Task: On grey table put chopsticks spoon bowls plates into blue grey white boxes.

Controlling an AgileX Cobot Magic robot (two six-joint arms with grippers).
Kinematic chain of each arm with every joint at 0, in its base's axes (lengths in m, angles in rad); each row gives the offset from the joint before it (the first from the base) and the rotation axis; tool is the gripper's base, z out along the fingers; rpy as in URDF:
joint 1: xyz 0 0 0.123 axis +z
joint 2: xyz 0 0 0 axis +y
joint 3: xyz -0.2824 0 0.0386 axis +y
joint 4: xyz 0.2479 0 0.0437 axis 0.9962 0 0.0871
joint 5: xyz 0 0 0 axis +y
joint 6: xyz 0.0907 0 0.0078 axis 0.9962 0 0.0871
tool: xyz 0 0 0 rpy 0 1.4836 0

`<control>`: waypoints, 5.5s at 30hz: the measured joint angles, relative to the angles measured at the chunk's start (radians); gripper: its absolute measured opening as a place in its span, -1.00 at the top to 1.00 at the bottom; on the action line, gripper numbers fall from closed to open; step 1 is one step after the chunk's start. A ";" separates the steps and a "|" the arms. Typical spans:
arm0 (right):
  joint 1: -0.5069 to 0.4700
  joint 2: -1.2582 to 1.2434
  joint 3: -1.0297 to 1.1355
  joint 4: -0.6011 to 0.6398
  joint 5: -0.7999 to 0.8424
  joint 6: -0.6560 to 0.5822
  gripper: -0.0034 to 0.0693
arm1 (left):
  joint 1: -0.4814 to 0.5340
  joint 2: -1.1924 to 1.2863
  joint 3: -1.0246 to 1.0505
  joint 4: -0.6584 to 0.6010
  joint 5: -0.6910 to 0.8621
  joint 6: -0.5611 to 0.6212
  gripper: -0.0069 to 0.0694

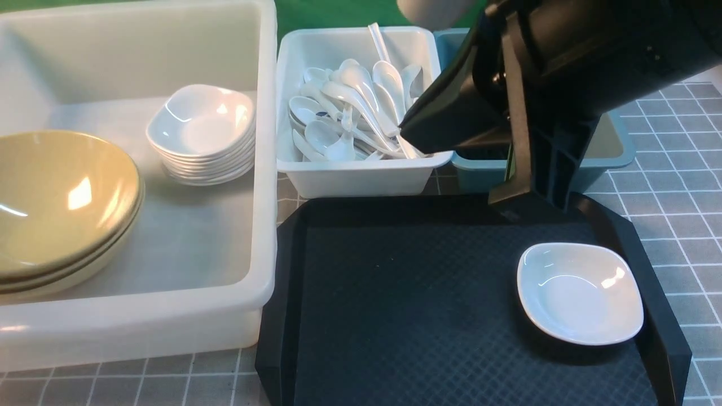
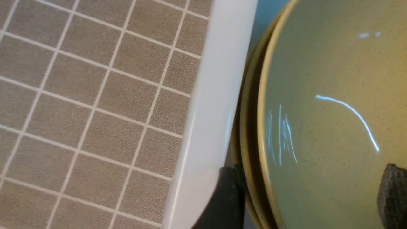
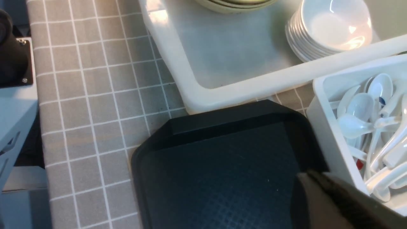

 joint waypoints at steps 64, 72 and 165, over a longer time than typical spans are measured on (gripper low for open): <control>0.000 -0.645 0.676 -0.395 0.138 0.757 0.75 | -1.560 0.861 -0.779 0.273 -0.078 -0.386 -0.07; 0.000 -0.617 0.665 -0.401 0.117 0.750 0.74 | -1.545 0.811 -0.913 0.273 0.062 -0.382 0.75; 0.001 -0.676 0.851 -0.161 -0.739 0.408 0.69 | -0.856 -1.186 0.599 0.442 -0.080 -0.455 0.84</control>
